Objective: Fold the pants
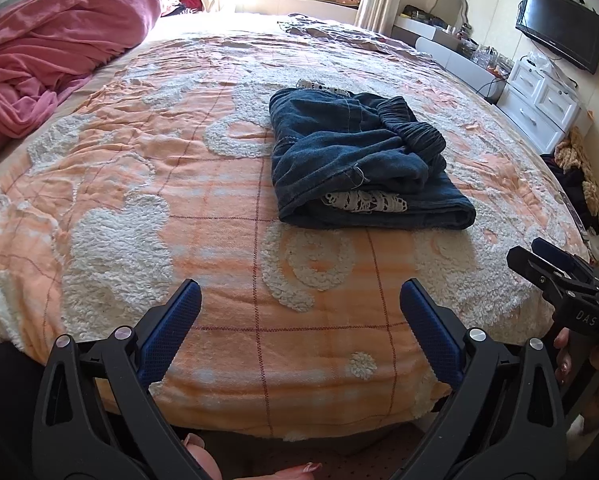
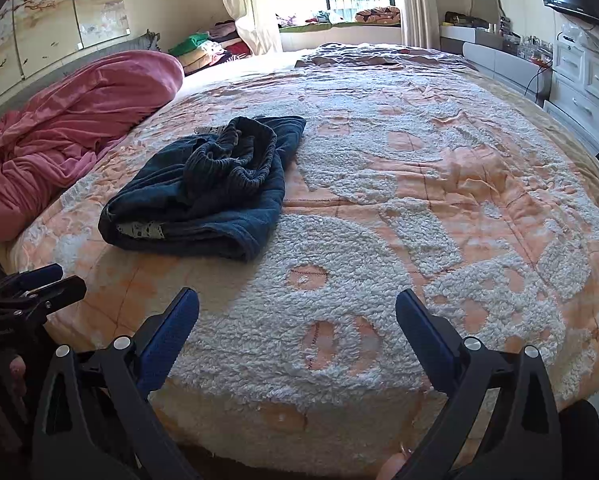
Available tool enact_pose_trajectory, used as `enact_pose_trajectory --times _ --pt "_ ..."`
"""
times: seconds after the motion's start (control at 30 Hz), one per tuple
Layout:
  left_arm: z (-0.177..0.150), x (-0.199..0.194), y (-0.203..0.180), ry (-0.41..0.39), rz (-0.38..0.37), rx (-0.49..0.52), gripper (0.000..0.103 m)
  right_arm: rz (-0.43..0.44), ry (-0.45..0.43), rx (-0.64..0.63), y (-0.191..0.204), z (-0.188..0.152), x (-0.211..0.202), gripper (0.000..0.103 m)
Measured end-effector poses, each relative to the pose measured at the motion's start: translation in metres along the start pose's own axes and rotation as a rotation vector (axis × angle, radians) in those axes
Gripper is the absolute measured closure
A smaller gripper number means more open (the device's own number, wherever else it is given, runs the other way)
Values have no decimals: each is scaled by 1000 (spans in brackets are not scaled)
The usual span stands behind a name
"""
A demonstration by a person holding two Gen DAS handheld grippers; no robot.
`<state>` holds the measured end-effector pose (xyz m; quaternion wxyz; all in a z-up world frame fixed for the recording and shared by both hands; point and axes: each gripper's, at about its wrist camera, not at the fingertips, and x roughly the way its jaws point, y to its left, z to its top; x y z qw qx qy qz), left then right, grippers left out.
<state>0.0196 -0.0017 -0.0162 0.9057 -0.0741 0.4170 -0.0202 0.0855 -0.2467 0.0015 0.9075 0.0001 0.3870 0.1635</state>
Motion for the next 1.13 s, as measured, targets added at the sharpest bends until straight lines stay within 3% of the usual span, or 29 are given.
enact_pose_trajectory --times 0.43,0.7,0.83,0.9,1.0,1.13 --pt "1 -2 0 2 -9 -1 9 -7 2 -2 -2 -1 2 5" --pt "4 0 3 19 33 14 9 -12 10 4 -5 -1 3 5" --pt "15 0 17 -1 10 -31 9 -27 13 22 -16 2 4 5" --pt "28 2 33 -5 20 -59 9 -44 9 48 -31 8 3 5" --pt "57 24 72 29 112 -91 9 -105 10 130 -78 26 3 5" --pt "107 62 139 56 256 -153 9 -297 24 210 -176 69 12 5"
